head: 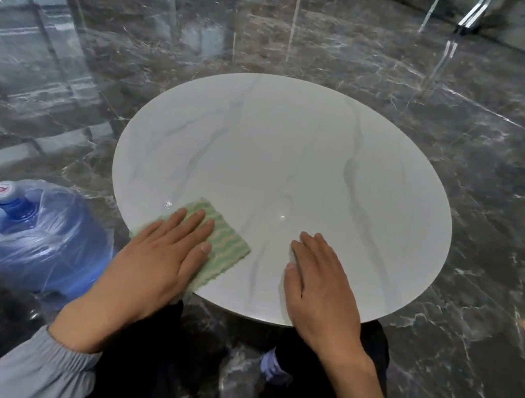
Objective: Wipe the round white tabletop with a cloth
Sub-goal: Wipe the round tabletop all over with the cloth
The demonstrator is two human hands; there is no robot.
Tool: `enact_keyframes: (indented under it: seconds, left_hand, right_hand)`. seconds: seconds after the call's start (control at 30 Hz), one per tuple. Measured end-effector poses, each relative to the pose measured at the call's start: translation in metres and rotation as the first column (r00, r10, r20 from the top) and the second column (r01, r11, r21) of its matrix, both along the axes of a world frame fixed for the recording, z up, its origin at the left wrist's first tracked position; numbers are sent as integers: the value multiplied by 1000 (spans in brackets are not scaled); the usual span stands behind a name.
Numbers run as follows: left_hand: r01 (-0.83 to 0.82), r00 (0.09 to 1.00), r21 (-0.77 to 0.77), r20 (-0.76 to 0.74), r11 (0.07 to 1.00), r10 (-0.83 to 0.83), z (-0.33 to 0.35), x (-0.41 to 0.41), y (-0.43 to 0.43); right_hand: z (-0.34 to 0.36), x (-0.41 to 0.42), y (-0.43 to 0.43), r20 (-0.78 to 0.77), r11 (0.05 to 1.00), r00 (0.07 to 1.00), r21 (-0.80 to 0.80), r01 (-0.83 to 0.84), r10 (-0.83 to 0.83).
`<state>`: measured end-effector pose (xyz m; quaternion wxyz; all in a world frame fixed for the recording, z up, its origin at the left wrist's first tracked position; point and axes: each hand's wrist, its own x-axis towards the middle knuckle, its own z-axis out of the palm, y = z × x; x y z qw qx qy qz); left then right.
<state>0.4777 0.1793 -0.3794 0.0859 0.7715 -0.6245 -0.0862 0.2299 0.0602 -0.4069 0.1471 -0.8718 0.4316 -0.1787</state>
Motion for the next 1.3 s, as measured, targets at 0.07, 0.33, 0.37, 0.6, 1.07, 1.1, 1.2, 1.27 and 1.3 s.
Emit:
enact_keyframes:
  seconds: [0.07, 0.33, 0.37, 0.6, 1.07, 1.1, 1.2, 1.27, 1.3]
  left_hand:
    - [46, 998, -39, 41, 998, -44, 6, -5, -9]
    - [104, 989, -17, 107, 994, -101, -13, -2, -20]
    - [83, 992, -41, 97, 996, -79, -13, -4, -20]
    - [149, 981, -38, 131, 988, -143, -16, -50, -14]
    - [-2, 995, 45, 97, 999, -2, -9, 25, -25]
    - [4, 992, 59, 129, 998, -12, -9, 22, -26]
    - [99, 986, 43, 133, 994, -104, -8, -25, -26]
    - [241, 962, 4, 135, 971, -239, -14, -68, -21]
    - [301, 944, -30, 149, 953, -294, -17, -86, -17]
  right_hand:
    - [0, 1, 1, 15, 1000, 1000, 8, 9, -9]
    - [3, 2, 3, 25, 1000, 999, 16, 24, -24]
    - [4, 2, 3, 31, 999, 999, 25, 26, -27]
    - [5, 4, 4, 35, 997, 998, 61, 40, -43]
    - [4, 2, 3, 13, 997, 999, 72, 37, -38]
    - [3, 3, 4, 13, 997, 999, 71, 37, -38]
    - [3, 3, 4, 19, 997, 999, 71, 41, -42]
    - [3, 3, 3, 16, 997, 999, 74, 34, -35]
    - [2, 2, 2, 17, 996, 999, 80, 26, -28]
